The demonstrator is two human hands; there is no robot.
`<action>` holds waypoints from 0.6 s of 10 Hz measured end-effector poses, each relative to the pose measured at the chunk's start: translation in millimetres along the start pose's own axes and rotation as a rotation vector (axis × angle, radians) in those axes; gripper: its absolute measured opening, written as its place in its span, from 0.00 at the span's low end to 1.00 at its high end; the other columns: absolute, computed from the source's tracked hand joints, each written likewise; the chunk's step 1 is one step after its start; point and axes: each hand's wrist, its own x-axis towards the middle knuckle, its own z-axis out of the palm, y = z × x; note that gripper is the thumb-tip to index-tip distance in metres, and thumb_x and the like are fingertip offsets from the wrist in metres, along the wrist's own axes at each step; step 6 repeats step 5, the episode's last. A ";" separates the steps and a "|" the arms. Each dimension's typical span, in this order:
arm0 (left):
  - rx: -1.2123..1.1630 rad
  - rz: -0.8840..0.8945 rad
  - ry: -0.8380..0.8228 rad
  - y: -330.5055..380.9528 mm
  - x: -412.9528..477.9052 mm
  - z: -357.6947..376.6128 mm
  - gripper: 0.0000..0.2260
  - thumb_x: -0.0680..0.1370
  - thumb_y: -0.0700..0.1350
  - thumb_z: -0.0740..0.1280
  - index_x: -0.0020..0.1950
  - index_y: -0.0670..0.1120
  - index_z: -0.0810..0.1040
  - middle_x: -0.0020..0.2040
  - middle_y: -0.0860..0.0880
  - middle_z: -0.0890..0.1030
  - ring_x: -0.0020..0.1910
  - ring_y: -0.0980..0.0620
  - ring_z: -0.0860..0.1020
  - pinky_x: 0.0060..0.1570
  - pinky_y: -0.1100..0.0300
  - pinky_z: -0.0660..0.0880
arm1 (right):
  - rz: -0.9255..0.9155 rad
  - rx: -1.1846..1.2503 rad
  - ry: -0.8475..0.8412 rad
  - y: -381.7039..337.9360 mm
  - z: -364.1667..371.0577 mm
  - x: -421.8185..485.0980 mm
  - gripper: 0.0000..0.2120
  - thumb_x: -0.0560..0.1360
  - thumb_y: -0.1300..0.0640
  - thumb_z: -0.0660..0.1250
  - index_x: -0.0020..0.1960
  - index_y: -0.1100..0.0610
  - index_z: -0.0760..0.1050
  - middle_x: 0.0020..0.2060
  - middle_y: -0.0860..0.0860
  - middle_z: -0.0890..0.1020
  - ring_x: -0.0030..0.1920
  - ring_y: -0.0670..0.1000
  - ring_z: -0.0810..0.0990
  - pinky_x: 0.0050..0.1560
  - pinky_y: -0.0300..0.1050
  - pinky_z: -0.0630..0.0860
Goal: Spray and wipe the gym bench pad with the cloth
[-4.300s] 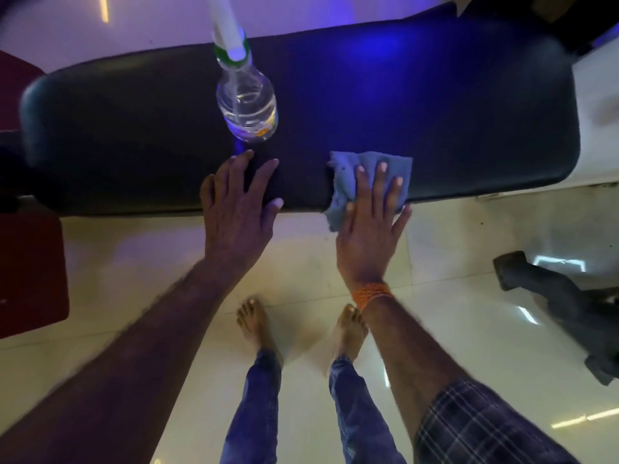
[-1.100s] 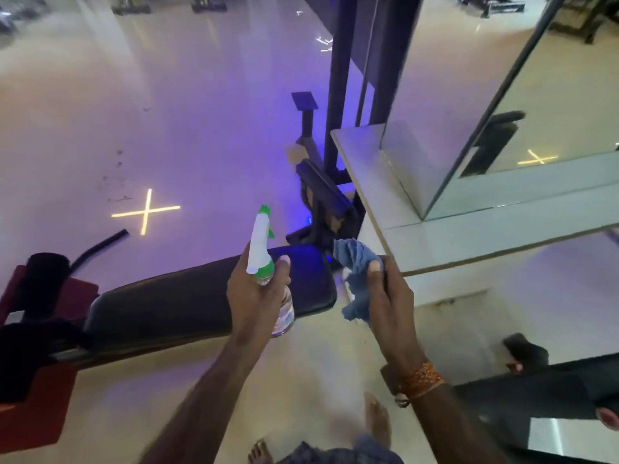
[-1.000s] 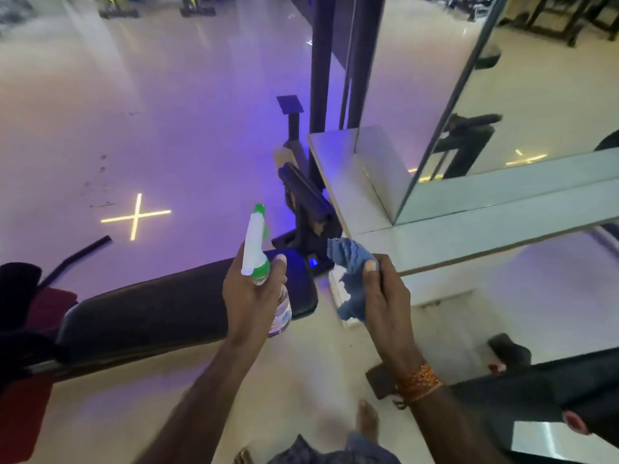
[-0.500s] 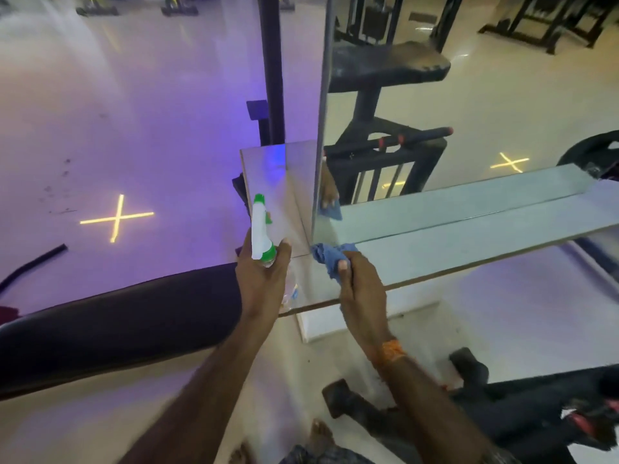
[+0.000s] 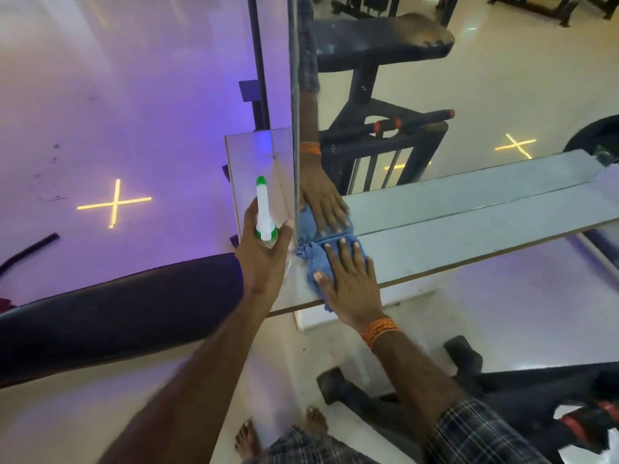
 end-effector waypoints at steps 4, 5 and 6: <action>0.229 -0.026 -0.153 -21.1 -21.5 -18.3 0.40 0.77 0.50 0.76 0.82 0.46 0.58 0.77 0.45 0.70 0.75 0.44 0.69 0.72 0.40 0.73 | -0.034 -0.100 -0.017 -6.1 -10.7 -14.1 0.37 0.79 0.30 0.36 0.84 0.44 0.43 0.84 0.55 0.45 0.84 0.58 0.42 0.80 0.69 0.40; 0.347 0.004 -0.164 -29.5 -35.0 -25.7 0.42 0.76 0.53 0.76 0.82 0.44 0.58 0.76 0.44 0.69 0.75 0.43 0.69 0.71 0.39 0.72 | -0.064 -0.068 0.062 -10.6 -13.9 -23.6 0.36 0.81 0.31 0.38 0.84 0.47 0.49 0.84 0.54 0.51 0.84 0.56 0.46 0.81 0.66 0.43; 0.347 0.004 -0.164 -29.5 -35.0 -25.7 0.42 0.76 0.53 0.76 0.82 0.44 0.58 0.76 0.44 0.69 0.75 0.43 0.69 0.71 0.39 0.72 | -0.064 -0.068 0.062 -10.6 -13.9 -23.6 0.36 0.81 0.31 0.38 0.84 0.47 0.49 0.84 0.54 0.51 0.84 0.56 0.46 0.81 0.66 0.43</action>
